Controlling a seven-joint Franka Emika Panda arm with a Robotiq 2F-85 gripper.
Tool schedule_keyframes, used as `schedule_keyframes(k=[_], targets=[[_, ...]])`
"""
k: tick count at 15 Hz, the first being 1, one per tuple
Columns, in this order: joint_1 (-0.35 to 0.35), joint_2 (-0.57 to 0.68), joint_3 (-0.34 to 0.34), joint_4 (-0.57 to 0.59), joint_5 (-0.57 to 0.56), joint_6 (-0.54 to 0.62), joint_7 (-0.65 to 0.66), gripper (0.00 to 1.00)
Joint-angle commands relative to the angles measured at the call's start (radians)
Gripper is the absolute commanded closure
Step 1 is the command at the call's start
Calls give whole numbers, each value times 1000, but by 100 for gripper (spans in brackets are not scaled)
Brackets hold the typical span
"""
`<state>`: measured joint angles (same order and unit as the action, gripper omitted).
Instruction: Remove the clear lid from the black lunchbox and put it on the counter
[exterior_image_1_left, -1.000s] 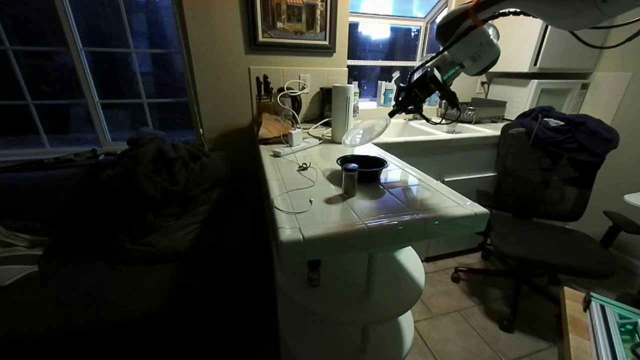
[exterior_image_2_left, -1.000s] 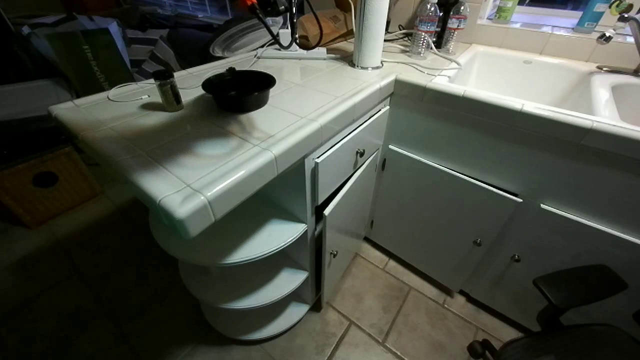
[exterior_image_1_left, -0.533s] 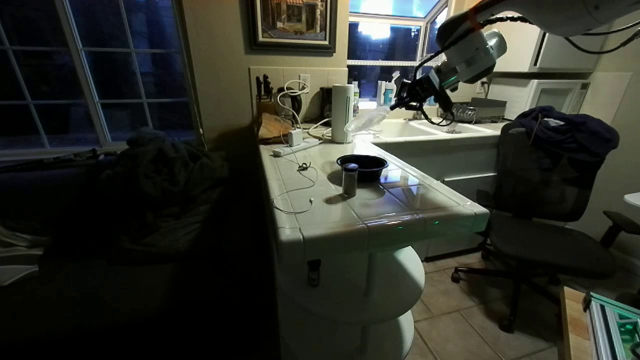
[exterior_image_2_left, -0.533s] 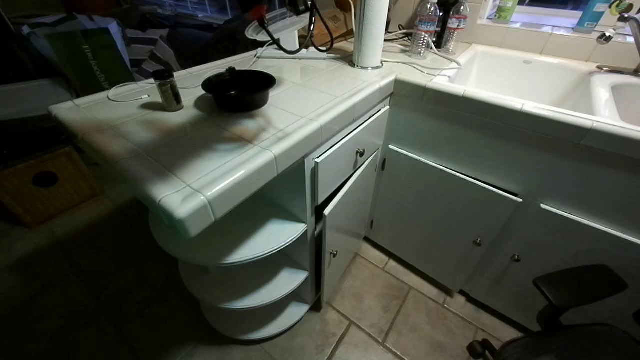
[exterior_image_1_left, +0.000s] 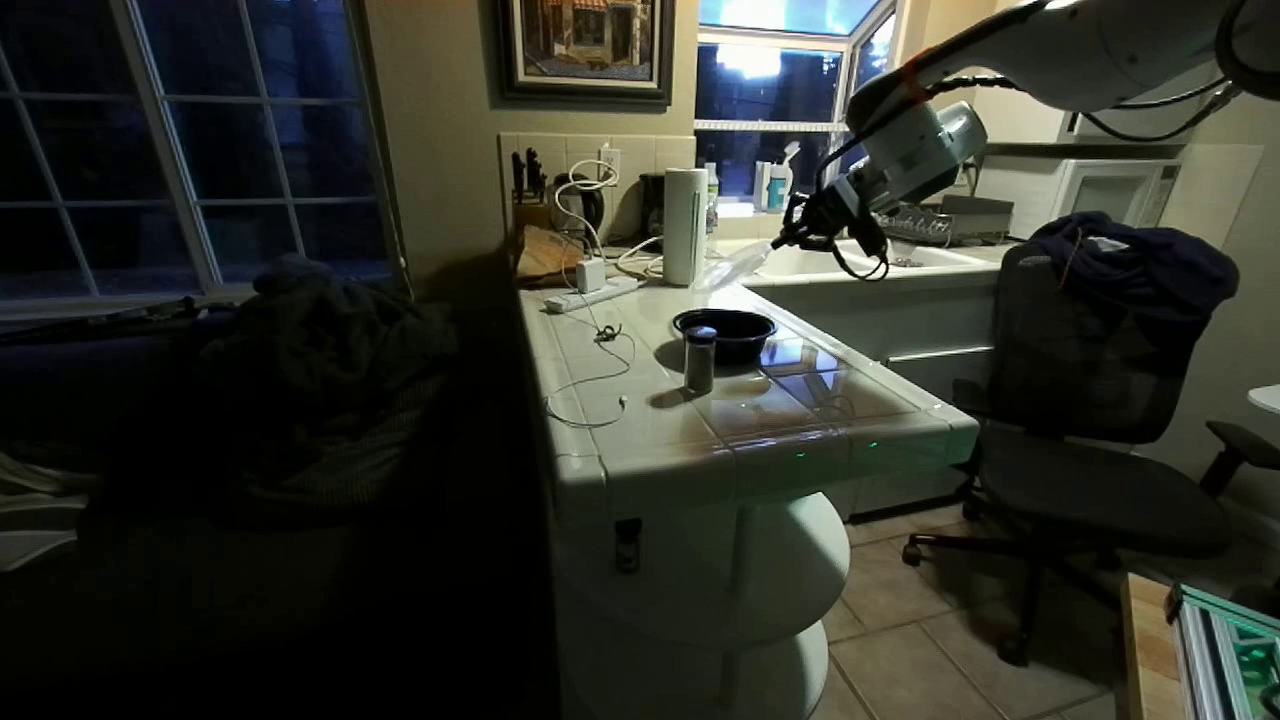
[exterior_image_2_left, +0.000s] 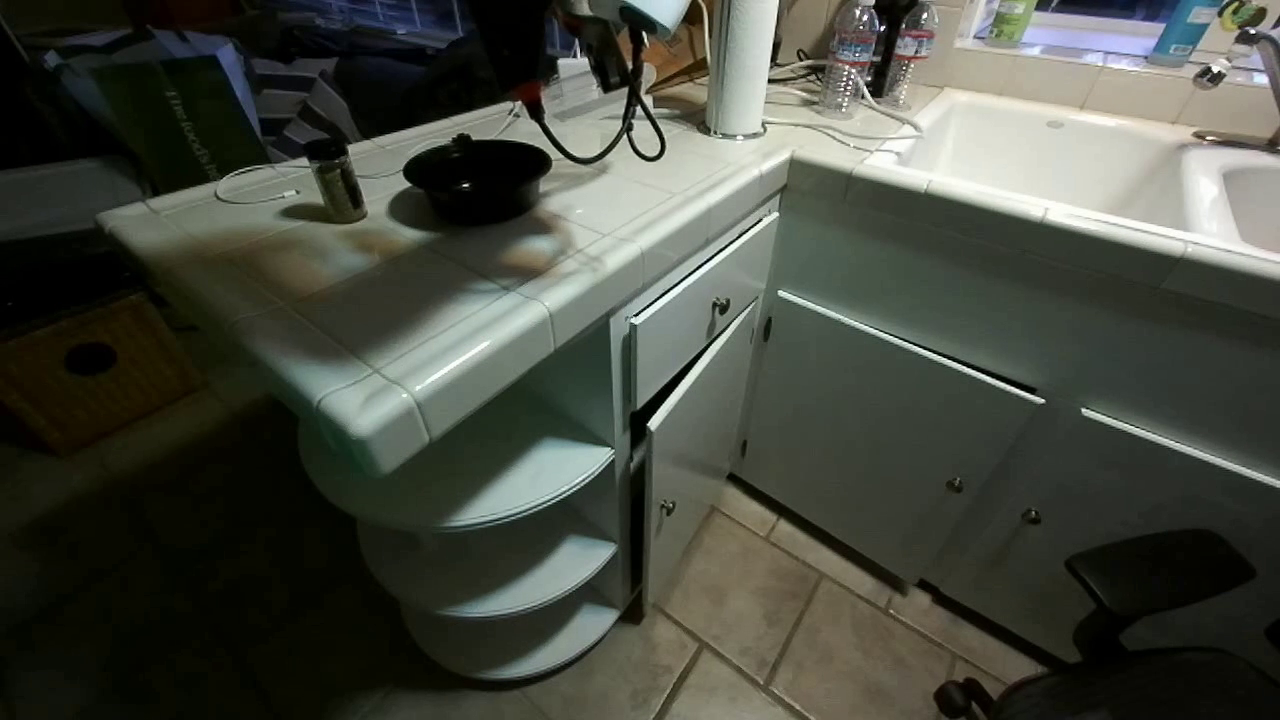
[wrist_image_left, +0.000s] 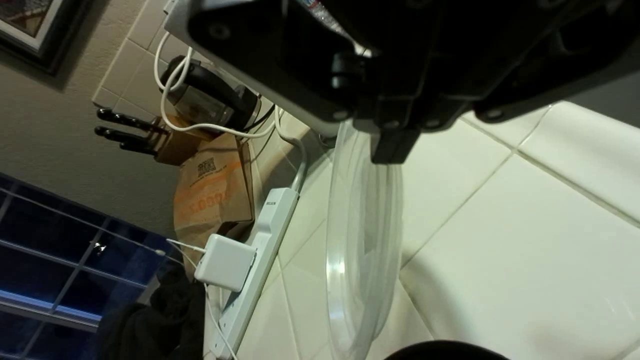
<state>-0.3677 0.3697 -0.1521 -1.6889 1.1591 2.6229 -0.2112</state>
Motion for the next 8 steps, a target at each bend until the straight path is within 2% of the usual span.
schedule_keyframes(k=[1,5,8], targets=[[0,1,0,3,1,0,0,99],[-1,1,0,9,2,0,0,100],[-14,53,7,75,33,4,0,100]])
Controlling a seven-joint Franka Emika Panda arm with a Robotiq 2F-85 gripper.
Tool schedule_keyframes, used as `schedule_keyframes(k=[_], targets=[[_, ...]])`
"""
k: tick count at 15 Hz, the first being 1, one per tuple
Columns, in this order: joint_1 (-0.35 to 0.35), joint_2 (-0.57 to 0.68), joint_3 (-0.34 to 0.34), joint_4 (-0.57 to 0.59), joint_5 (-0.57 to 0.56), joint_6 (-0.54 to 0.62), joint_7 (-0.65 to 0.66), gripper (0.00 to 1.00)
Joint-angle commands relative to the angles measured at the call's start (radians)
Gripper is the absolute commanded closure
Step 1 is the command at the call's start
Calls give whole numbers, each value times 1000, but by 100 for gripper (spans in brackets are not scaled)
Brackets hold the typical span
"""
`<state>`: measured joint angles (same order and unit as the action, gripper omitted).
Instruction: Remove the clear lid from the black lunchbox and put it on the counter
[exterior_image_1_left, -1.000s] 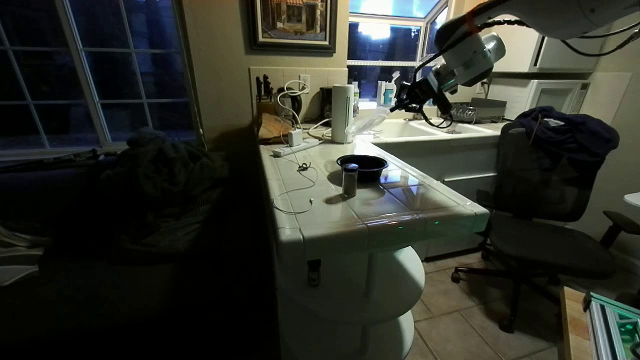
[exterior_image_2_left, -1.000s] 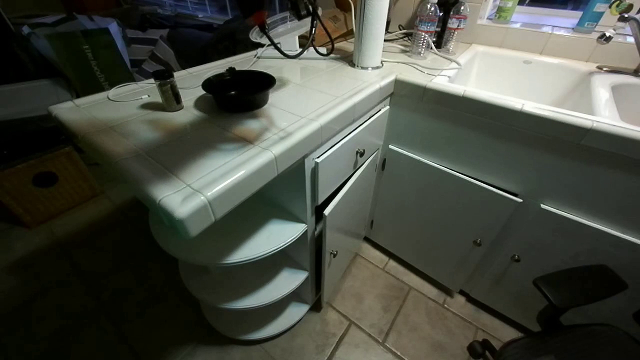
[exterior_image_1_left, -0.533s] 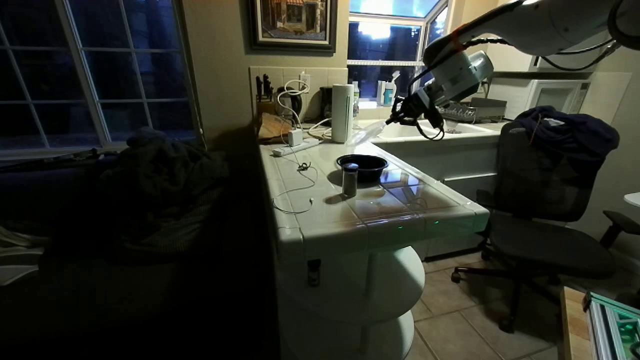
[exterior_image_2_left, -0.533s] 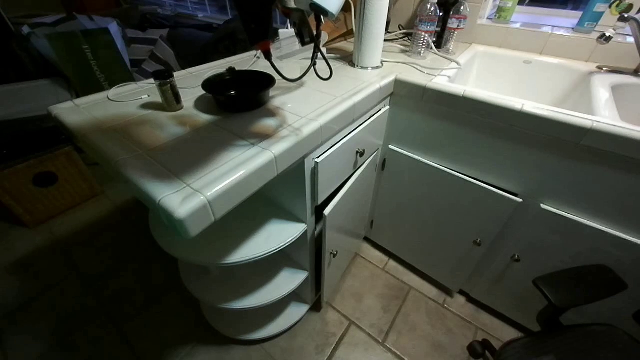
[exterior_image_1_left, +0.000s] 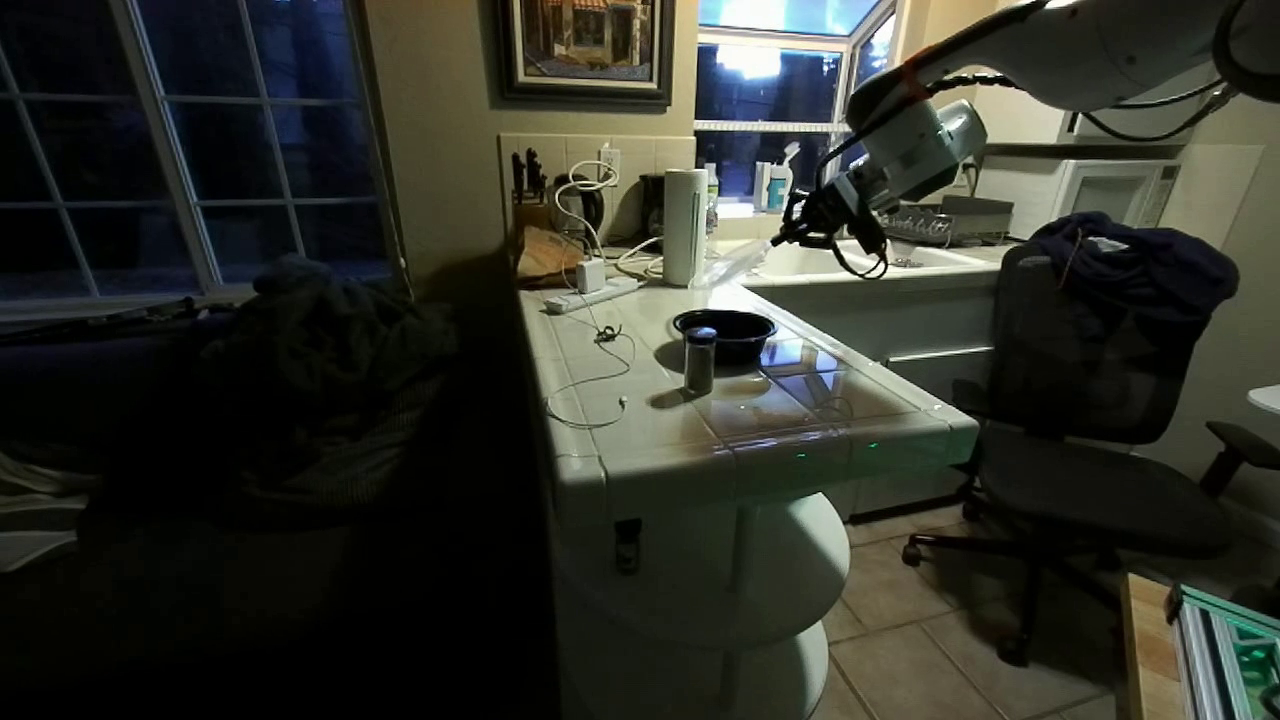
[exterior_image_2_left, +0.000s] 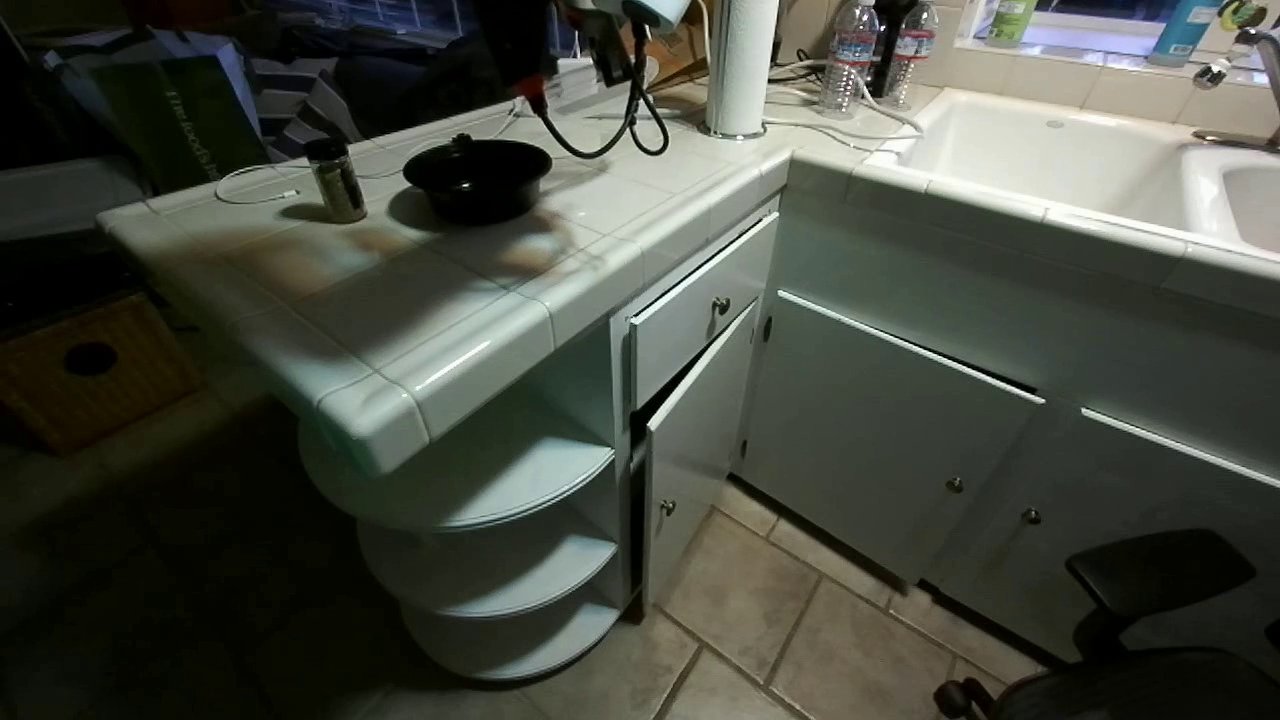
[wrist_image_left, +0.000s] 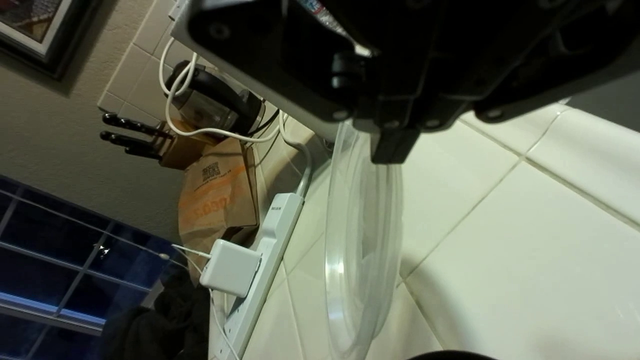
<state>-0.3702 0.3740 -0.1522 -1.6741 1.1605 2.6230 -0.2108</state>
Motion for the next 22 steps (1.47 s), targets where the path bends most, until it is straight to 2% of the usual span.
schedule_keyframes(k=[1,9,14,22], targets=[[-14,61,7,75,30,-3,8,100],[-43,229,7,272,1,-98,106,100],[-53,311,-6,374,-75,-223,217,100],[-64,413,-8,484,-238,-255,308,100]])
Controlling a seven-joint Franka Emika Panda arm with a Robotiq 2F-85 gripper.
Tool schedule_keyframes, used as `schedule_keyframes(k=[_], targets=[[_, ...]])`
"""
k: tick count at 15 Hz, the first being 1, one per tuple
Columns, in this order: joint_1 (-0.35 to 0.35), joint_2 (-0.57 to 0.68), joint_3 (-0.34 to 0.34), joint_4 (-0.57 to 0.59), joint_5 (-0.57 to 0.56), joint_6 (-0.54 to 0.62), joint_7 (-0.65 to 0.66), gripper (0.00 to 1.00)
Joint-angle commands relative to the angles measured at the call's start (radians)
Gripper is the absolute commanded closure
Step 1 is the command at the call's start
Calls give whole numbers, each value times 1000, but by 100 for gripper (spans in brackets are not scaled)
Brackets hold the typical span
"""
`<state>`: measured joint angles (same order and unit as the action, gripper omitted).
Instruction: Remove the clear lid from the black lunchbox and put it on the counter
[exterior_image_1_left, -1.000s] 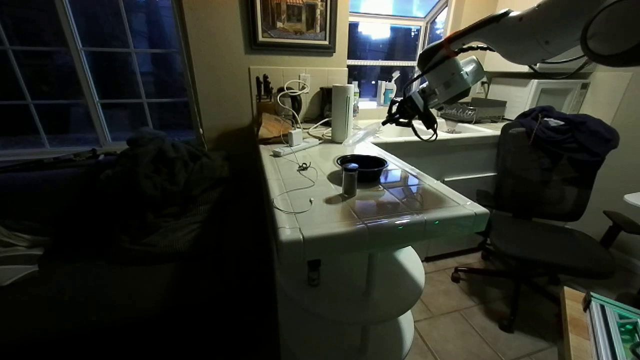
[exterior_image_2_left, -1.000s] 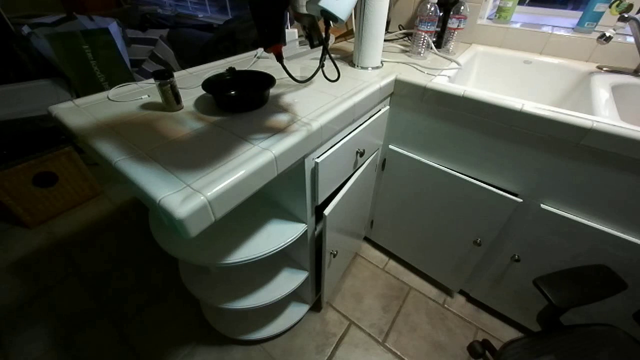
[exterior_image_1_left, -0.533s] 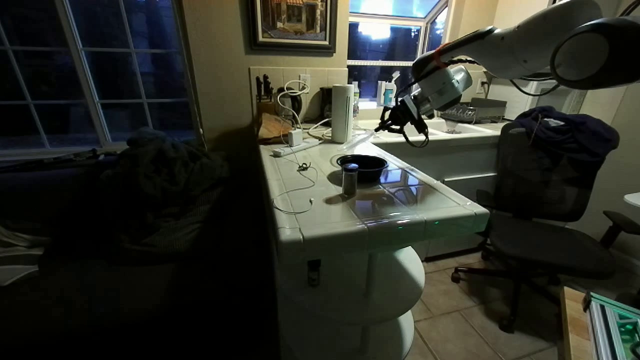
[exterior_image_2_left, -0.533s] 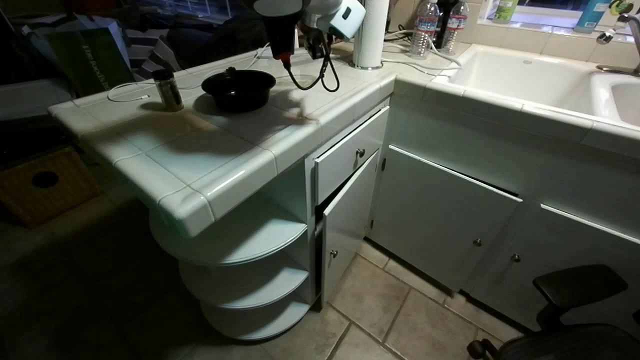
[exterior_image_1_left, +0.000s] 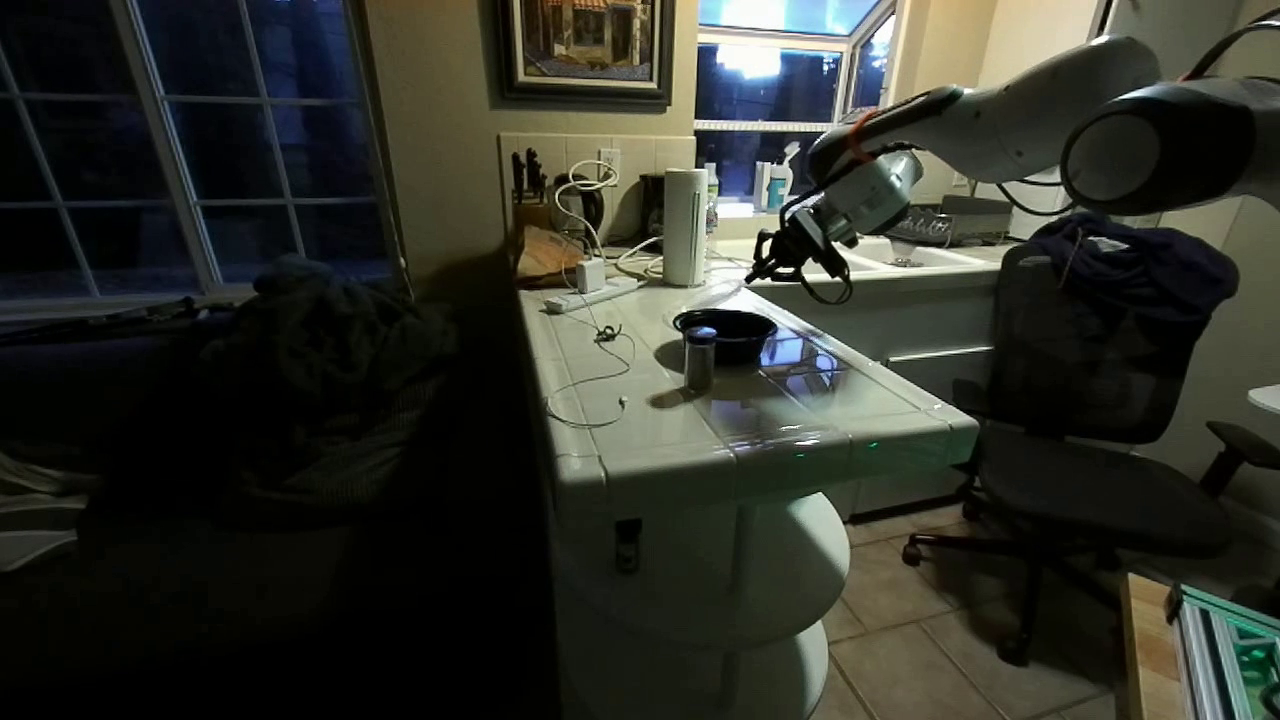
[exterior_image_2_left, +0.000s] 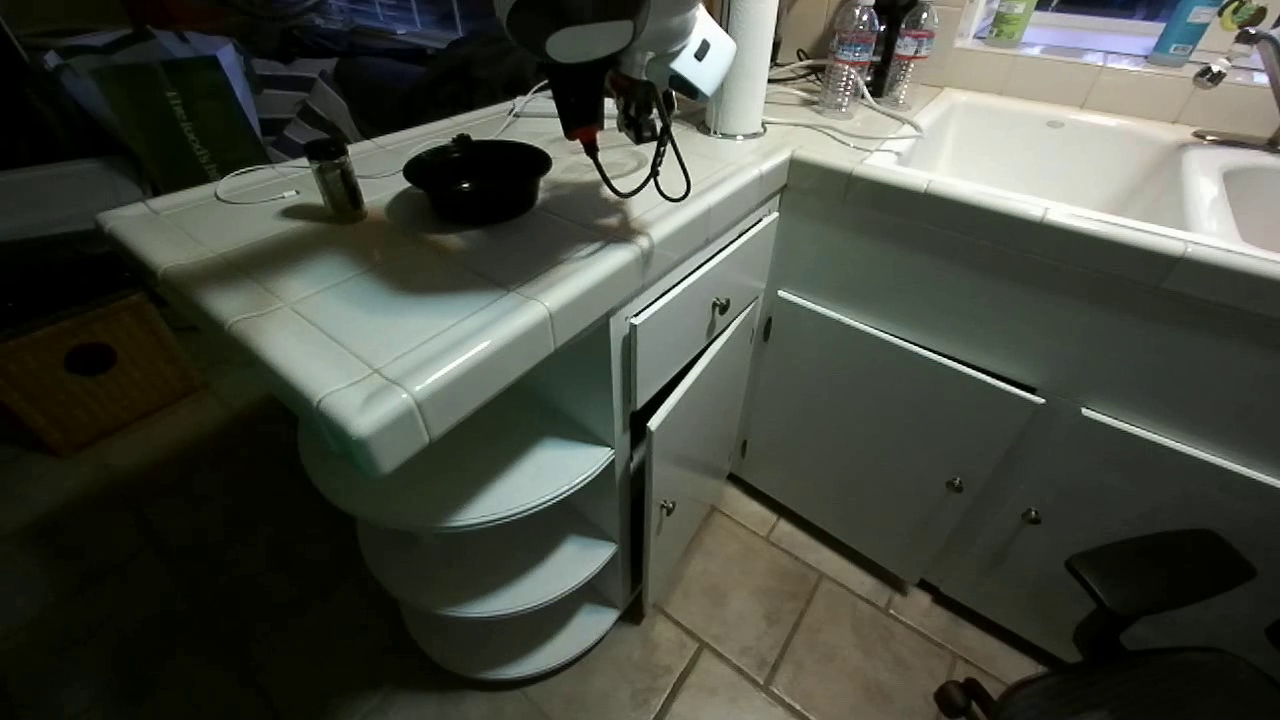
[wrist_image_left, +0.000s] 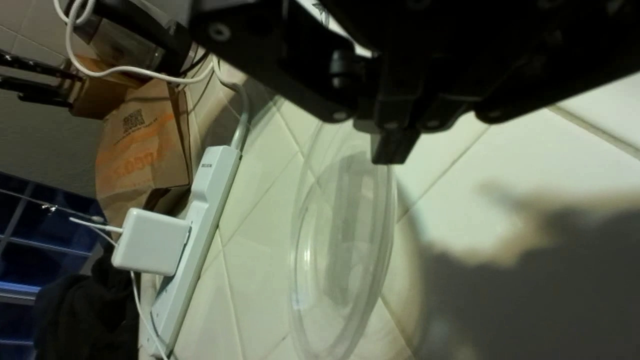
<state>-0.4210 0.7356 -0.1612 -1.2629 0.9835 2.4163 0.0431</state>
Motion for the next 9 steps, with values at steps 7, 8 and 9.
schedule_keyframes(k=[7,8,9], targets=[[-25,43,-2,114,-192,-142,112,37],[-26,34,-4,118,-218,-161,119,28],[-7,20,-32,112,-230,-176,108,21]])
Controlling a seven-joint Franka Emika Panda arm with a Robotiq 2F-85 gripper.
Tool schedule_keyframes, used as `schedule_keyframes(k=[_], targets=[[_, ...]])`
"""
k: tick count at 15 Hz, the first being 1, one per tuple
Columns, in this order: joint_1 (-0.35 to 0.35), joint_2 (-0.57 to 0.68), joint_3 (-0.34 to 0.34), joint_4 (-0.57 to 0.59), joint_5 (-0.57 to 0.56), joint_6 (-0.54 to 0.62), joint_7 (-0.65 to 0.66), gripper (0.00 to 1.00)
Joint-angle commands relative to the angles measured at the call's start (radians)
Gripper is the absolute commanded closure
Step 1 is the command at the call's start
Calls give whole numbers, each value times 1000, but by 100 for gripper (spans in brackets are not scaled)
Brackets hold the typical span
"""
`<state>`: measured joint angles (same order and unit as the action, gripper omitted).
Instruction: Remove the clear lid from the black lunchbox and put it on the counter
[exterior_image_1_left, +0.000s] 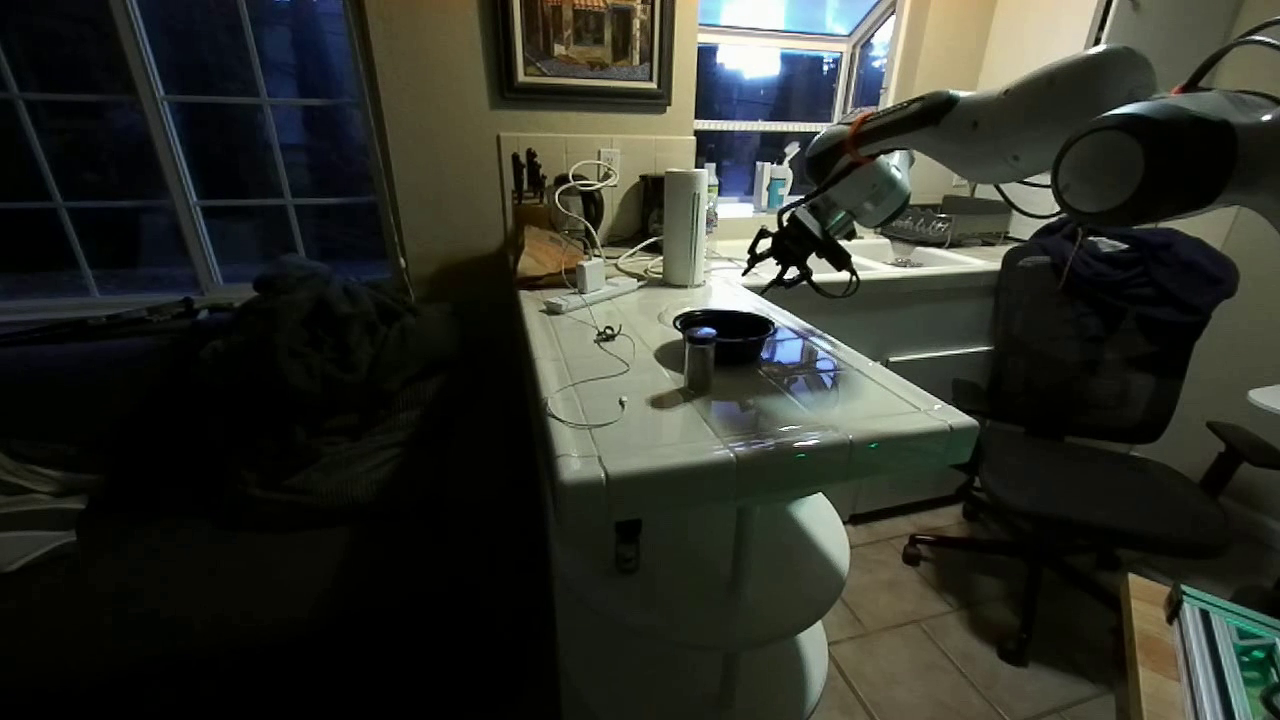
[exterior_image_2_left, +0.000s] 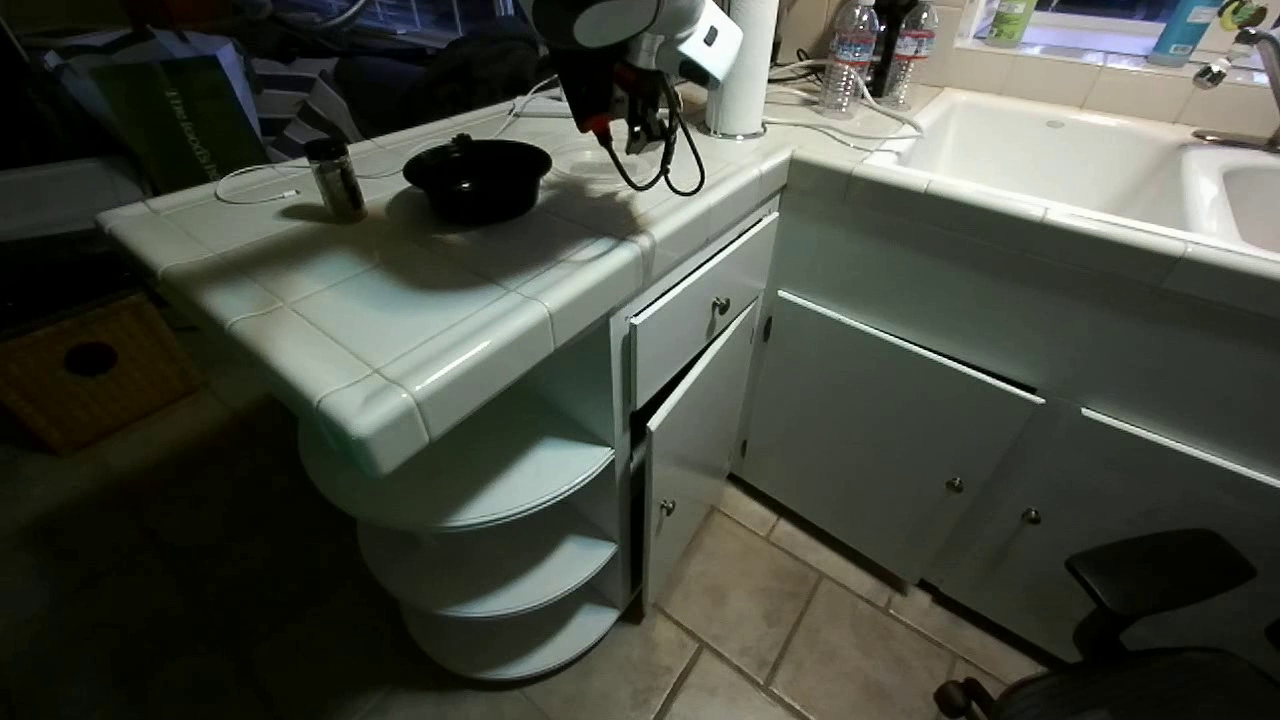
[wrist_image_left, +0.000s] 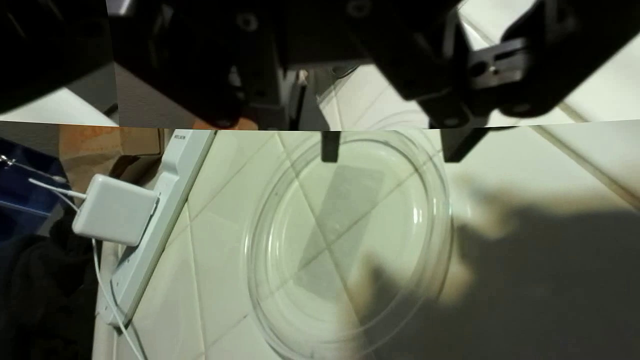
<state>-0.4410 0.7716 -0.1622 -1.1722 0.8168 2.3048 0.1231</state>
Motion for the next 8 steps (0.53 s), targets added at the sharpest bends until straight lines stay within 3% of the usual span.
schedule_keyframes(k=[1,3,8], targets=[[20,-33,-40,21,-95,-74,12,15],[34,-80,-55,16,-151,-103,-18,1],[90,-212,-102,11,-373,-346,-37,0]])
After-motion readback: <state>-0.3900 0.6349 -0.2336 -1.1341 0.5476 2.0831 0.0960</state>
